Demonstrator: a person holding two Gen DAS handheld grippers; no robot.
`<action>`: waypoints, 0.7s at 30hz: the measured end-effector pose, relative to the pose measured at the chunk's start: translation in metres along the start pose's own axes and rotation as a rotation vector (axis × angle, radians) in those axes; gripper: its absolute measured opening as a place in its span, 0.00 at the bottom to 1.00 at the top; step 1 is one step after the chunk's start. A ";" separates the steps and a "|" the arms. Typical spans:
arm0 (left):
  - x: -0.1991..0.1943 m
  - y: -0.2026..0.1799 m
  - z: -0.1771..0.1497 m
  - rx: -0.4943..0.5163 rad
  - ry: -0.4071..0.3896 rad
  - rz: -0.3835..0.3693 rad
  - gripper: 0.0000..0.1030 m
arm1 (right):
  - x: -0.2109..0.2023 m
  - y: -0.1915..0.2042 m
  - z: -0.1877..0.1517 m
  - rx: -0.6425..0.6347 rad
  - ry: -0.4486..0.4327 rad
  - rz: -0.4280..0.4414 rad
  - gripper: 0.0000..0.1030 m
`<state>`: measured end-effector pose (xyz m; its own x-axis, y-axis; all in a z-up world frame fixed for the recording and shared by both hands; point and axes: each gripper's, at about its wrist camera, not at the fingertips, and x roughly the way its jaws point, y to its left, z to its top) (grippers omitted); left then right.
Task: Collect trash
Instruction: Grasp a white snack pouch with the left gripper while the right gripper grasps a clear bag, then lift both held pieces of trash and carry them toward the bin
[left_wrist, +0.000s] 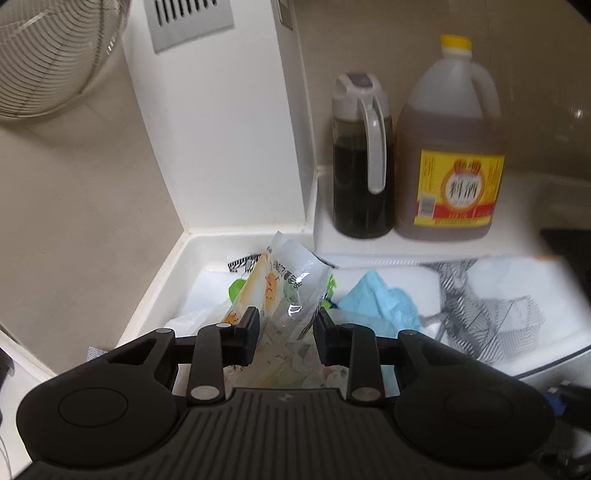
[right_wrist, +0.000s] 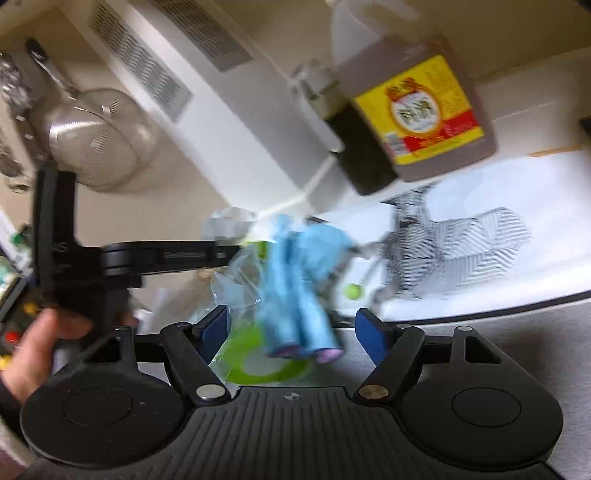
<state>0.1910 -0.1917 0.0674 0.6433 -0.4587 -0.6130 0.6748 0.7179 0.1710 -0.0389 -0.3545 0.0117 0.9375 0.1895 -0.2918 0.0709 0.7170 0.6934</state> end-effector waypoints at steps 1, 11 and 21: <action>-0.004 0.001 0.001 -0.010 -0.009 -0.012 0.33 | -0.001 0.003 -0.001 -0.006 -0.001 0.029 0.75; -0.050 -0.002 0.012 -0.072 -0.098 -0.094 0.31 | 0.001 0.008 -0.002 0.039 0.040 0.193 0.77; -0.084 -0.008 0.018 -0.084 -0.170 -0.097 0.27 | 0.004 0.013 -0.007 0.018 0.071 0.172 0.87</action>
<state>0.1385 -0.1687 0.1316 0.6335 -0.6045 -0.4830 0.7085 0.7041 0.0479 -0.0368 -0.3396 0.0152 0.9098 0.3560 -0.2136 -0.0819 0.6582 0.7484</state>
